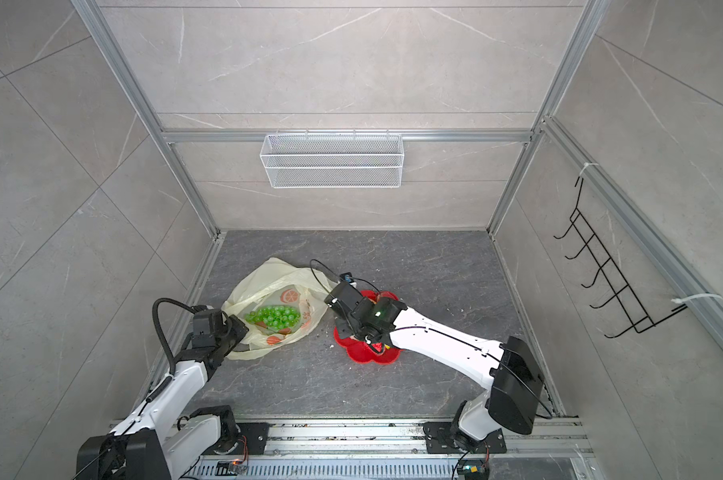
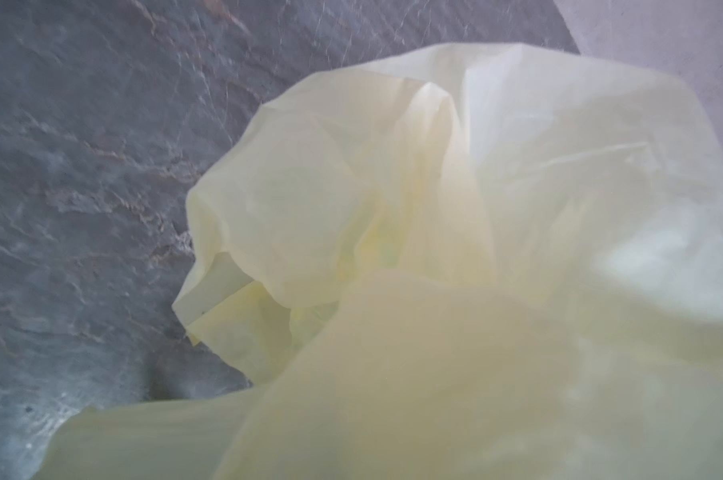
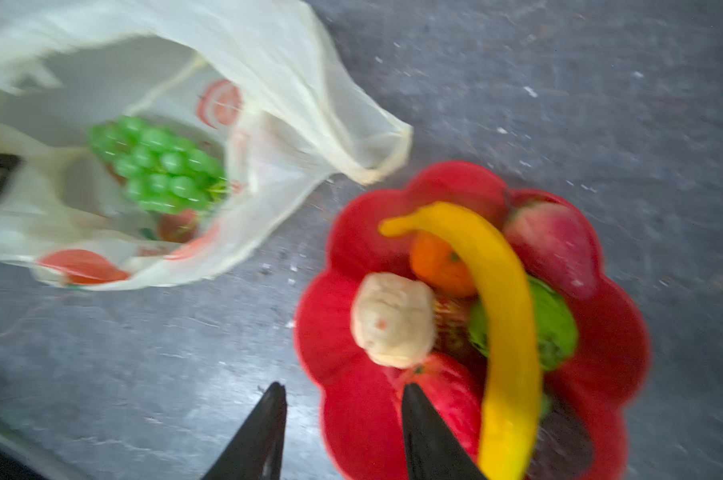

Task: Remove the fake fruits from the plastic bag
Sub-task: 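Reach the right gripper back over the bag toward the green grapes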

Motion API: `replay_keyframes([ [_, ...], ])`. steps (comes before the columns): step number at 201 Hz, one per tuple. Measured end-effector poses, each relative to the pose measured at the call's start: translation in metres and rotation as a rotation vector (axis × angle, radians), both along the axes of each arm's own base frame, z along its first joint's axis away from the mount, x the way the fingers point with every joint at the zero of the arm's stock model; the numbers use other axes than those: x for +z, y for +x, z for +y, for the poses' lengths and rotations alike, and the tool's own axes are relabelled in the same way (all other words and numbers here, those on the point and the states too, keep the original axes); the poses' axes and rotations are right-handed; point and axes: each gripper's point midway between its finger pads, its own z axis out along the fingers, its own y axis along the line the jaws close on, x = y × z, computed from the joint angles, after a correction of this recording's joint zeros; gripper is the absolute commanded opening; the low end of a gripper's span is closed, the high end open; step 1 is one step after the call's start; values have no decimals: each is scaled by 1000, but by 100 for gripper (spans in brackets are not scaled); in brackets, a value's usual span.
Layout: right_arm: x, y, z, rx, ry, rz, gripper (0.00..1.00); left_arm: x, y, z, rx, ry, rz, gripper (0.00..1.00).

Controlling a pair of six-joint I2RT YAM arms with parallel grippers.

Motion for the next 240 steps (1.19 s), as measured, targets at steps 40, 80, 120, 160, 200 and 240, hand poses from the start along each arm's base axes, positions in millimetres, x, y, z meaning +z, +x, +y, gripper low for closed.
replay_keyframes([
  [40,-30,13,83,94,65,48,42,-3,-18,-11,-45,-41,50,2],
  [80,-81,8,125,157,32,125,39,-12,-30,-19,-81,-67,110,11],
  [120,-90,-13,142,208,51,161,36,-27,-34,-28,-128,-99,187,17],
  [160,-110,-15,143,165,31,181,32,-33,-38,-33,-149,-114,224,35],
  [200,-149,-16,121,101,-45,225,32,-28,-39,-32,-141,-109,211,45],
  [240,-154,-16,118,92,-52,229,31,-16,-41,-24,-94,-82,168,43],
])
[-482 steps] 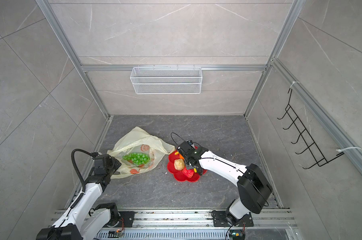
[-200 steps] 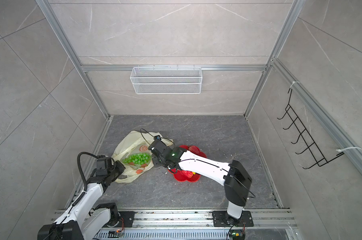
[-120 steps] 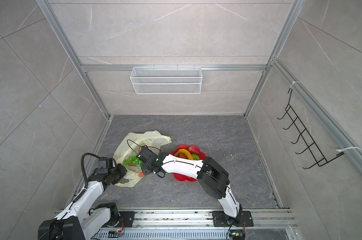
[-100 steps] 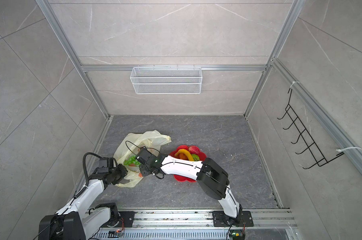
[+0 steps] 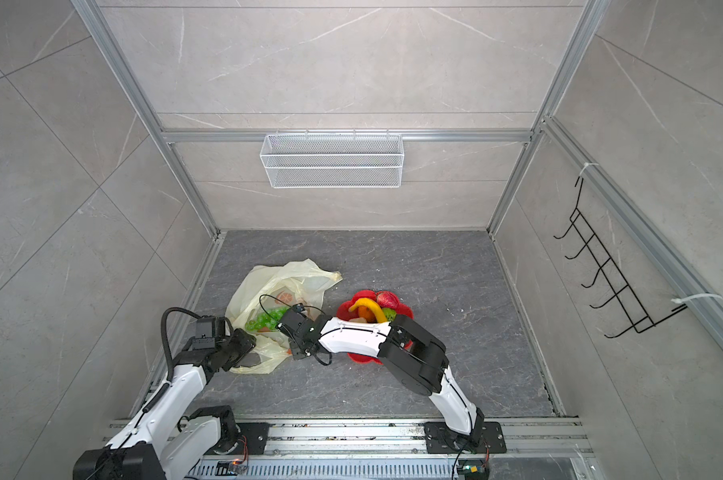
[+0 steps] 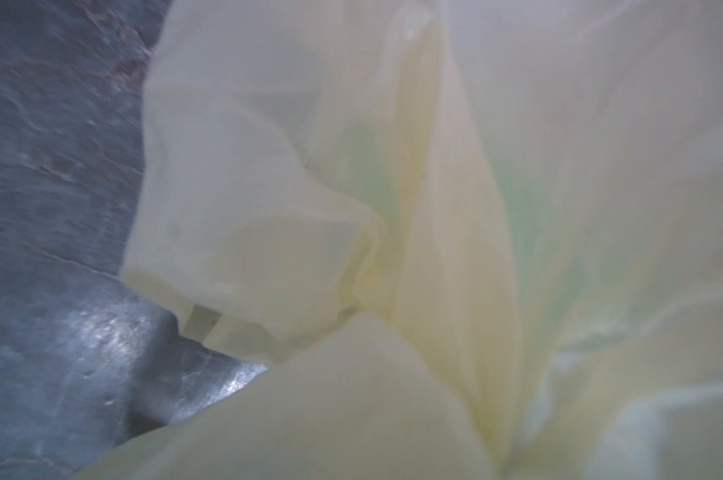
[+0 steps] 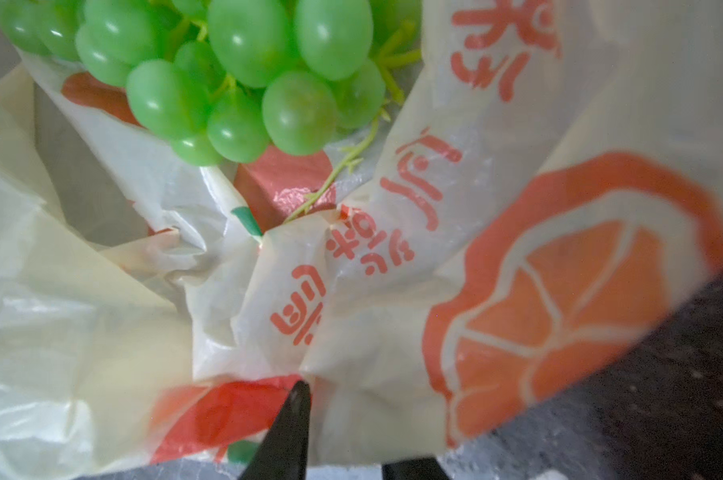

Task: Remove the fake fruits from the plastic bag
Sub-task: 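Reach the right gripper back over the bag toward the green grapes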

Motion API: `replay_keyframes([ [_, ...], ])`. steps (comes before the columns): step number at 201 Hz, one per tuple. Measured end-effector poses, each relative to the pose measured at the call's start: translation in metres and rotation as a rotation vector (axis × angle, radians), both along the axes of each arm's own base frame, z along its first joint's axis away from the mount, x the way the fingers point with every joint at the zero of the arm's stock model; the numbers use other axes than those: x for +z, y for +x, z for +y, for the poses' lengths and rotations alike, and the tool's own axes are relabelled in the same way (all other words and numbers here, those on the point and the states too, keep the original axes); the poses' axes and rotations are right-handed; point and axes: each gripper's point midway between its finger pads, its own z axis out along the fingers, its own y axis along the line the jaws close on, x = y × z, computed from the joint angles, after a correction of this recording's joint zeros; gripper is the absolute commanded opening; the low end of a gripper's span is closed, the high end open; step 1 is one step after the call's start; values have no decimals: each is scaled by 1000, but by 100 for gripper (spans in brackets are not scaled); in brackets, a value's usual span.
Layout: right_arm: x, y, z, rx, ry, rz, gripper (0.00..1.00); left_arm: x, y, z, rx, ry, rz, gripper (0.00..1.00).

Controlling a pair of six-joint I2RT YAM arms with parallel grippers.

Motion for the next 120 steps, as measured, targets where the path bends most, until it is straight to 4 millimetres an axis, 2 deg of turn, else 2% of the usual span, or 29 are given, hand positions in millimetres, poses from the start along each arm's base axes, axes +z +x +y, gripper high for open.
replay_keyframes([
  [35,-1,1,-4,-6,-9,-9,31,-7,-6,0,8,-6,43,38],
  [50,5,0,-8,-8,-8,-16,31,-13,-8,-1,4,-12,70,37],
  [63,19,-1,-8,-8,16,-27,30,-17,-10,-2,2,-16,90,36],
  [94,70,1,2,0,131,-68,29,-24,-12,-3,-4,-20,125,36],
  [120,90,6,18,10,195,-82,28,-24,-12,-3,-6,-21,123,36],
])
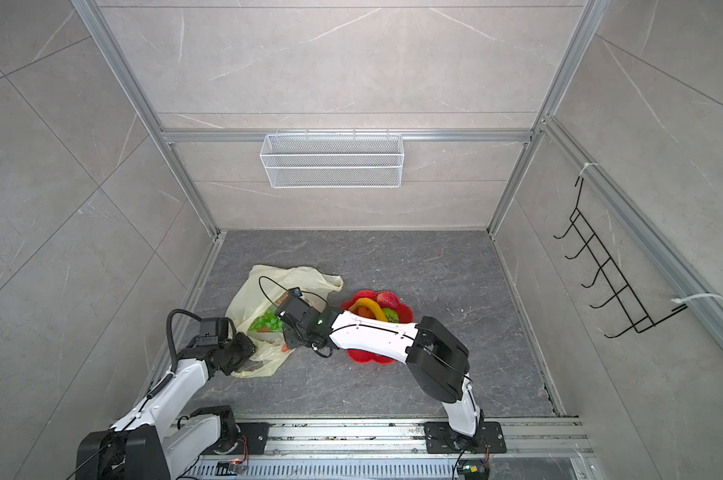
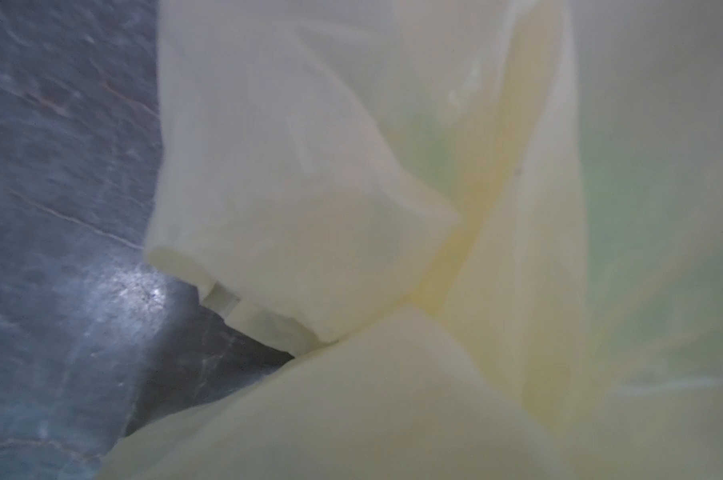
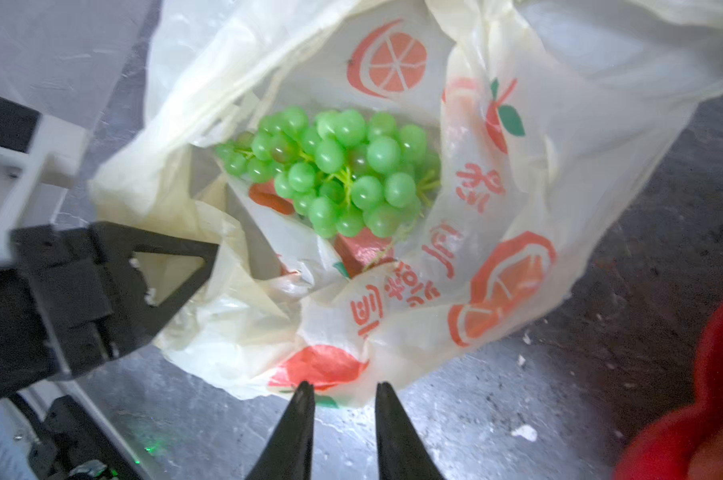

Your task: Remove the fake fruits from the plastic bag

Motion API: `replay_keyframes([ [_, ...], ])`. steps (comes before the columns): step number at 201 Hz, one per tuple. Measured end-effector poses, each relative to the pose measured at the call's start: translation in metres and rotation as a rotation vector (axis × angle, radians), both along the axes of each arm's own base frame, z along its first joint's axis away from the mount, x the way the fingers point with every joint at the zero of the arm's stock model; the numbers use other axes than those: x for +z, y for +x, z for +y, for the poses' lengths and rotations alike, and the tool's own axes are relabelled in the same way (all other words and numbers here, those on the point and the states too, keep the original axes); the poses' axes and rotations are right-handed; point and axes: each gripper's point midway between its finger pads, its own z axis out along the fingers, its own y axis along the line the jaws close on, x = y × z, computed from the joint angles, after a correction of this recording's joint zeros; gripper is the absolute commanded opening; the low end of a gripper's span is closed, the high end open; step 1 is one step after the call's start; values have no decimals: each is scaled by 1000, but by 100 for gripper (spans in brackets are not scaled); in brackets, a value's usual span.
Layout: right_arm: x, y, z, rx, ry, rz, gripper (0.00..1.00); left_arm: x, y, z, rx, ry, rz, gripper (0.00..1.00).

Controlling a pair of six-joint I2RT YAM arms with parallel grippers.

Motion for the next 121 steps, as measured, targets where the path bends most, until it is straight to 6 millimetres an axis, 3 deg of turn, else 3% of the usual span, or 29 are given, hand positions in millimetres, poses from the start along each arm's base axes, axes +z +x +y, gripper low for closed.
replay_keyframes([
  [23,2,9,19,4,24,-4,26,1,0,-1,-2,-3,-4,36],
  [45,-16,20,29,-4,10,10,23,2,1,-1,-5,-5,-12,36],
  [86,-61,37,8,-47,-69,60,22,5,2,-2,-8,-8,-22,36],
  [121,-68,52,-2,-67,-53,83,22,5,2,-3,-11,-11,-23,36],
])
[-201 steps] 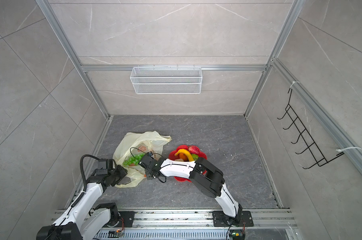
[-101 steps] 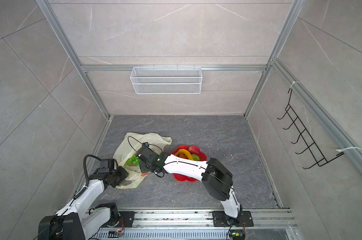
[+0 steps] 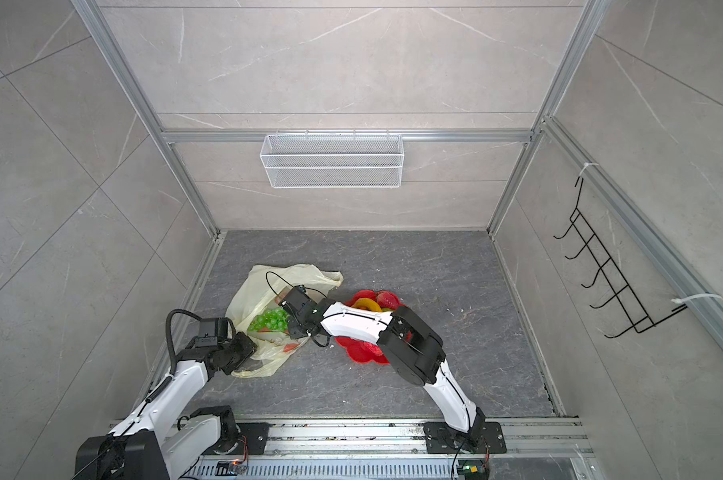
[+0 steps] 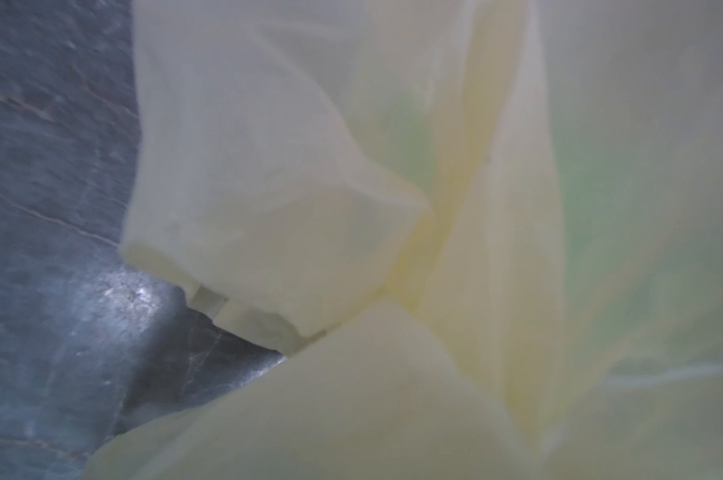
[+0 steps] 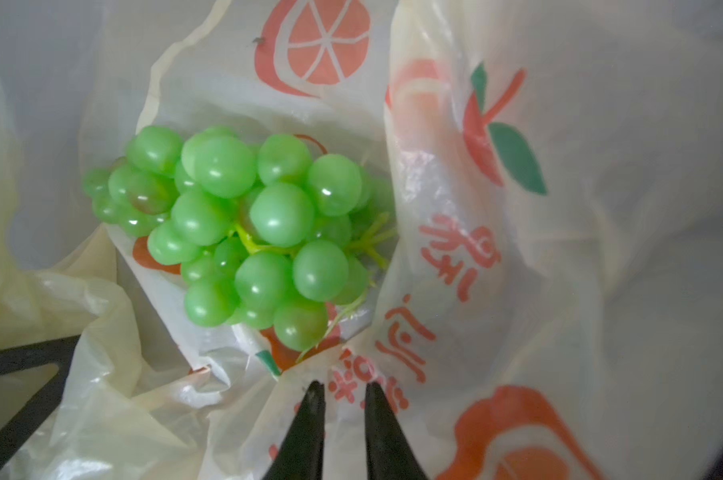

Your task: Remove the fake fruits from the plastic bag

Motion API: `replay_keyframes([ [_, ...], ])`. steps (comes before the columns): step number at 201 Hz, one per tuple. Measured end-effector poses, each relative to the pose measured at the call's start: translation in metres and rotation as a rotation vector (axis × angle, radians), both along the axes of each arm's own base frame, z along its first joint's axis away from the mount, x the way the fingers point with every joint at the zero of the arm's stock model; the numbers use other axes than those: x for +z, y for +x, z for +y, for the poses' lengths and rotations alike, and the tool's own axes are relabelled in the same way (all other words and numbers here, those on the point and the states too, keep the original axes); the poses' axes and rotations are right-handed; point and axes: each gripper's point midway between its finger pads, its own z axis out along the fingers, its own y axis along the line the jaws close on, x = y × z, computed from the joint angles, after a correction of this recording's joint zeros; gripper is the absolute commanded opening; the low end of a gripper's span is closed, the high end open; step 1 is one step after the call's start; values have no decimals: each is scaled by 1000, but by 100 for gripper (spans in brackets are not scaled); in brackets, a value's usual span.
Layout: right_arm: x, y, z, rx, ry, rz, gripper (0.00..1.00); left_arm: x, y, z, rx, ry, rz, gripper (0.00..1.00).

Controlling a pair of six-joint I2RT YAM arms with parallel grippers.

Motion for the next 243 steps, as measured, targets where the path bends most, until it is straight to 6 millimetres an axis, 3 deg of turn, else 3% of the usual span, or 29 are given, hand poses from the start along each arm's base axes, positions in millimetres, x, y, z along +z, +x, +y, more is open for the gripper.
replay_keyframes([
  [31,-3,12,2,-5,40,10,21,0,0,0,0,0,0,36],
  [72,-31,13,0,-4,18,52,18,0,0,0,0,-1,0,37],
  [165,-23,15,15,21,92,42,20,0,0,0,0,0,0,37],
  [243,-20,28,13,0,110,31,26,0,0,0,0,0,0,37],
])
